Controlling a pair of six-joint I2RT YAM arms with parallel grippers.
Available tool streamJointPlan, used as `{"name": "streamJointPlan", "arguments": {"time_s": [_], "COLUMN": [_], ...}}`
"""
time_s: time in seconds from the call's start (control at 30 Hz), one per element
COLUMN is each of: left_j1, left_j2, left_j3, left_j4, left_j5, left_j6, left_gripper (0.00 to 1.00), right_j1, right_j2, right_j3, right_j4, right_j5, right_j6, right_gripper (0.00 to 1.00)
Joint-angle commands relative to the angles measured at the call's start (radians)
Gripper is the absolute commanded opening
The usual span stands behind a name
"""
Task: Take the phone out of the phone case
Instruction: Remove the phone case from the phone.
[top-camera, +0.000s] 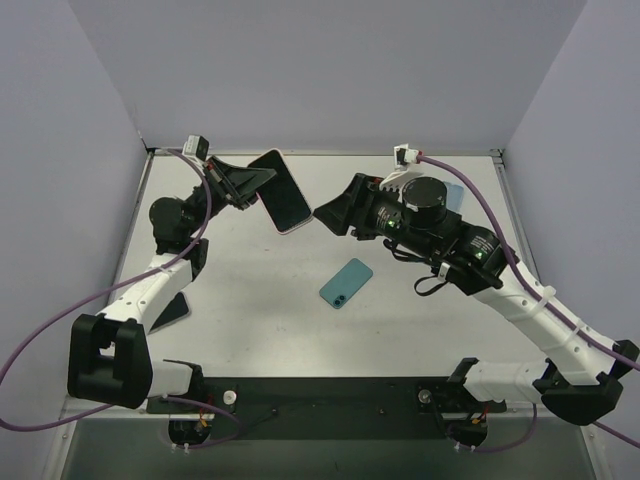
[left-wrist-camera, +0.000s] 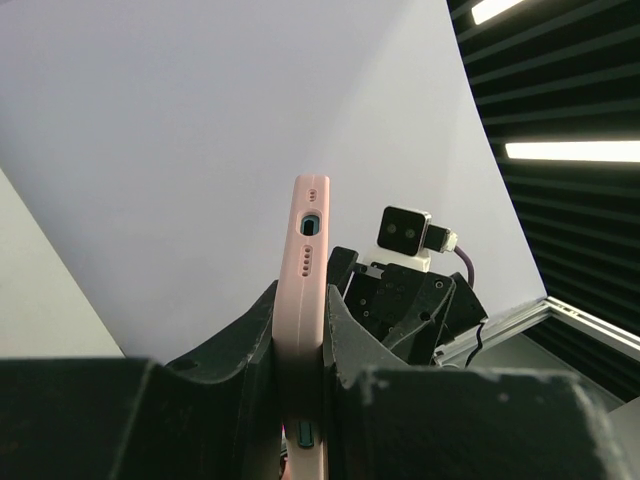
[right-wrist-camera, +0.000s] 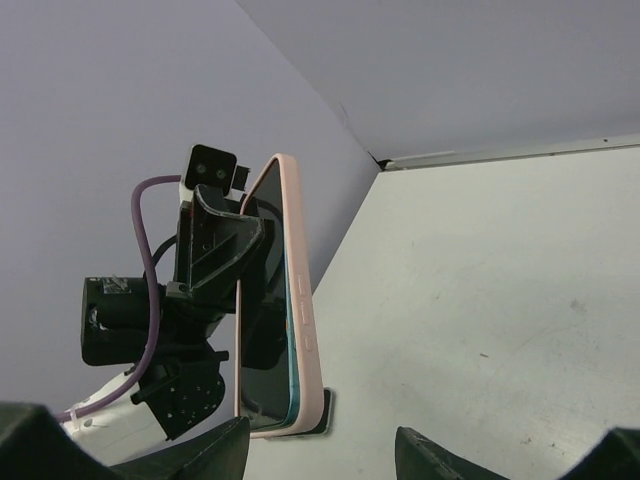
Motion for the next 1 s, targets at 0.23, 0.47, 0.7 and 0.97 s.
{"name": "streamJointPlan", "arguments": {"time_s": [0.23, 0.47, 0.7, 0.97], "left_j1": [-0.005, -0.005, -0.005, -0.005], "left_j2": [-0.044, -0.05, -0.041, -0.041], "left_j3": [0.054, 0.063, 0.06, 0.06], "left_j4": [0.083, 0.076, 0.079, 0.081], "left_j5": [-0.016, -0.015, -0.015, -0.016], "left_j6": [-0.018, -0.019, -0.018, -0.019], "left_gripper": [0.0, 0.0, 0.0, 0.0], "right_j1": [-0.001, -0.01, -0.008, -0.008], "right_j2": [0.041, 0.043, 0.007, -0.013], "right_j3": [-0.001, -0.016, -0.032, -0.062], "right_j4": [0.015, 0.014, 0.026, 0.049], "right_j5": [0.046, 0.092, 0.111, 0.115], "right_j6": [0.006, 0.022, 0.019, 0.025], "right_gripper": [0.54, 0.54, 0.54, 0.53]}}
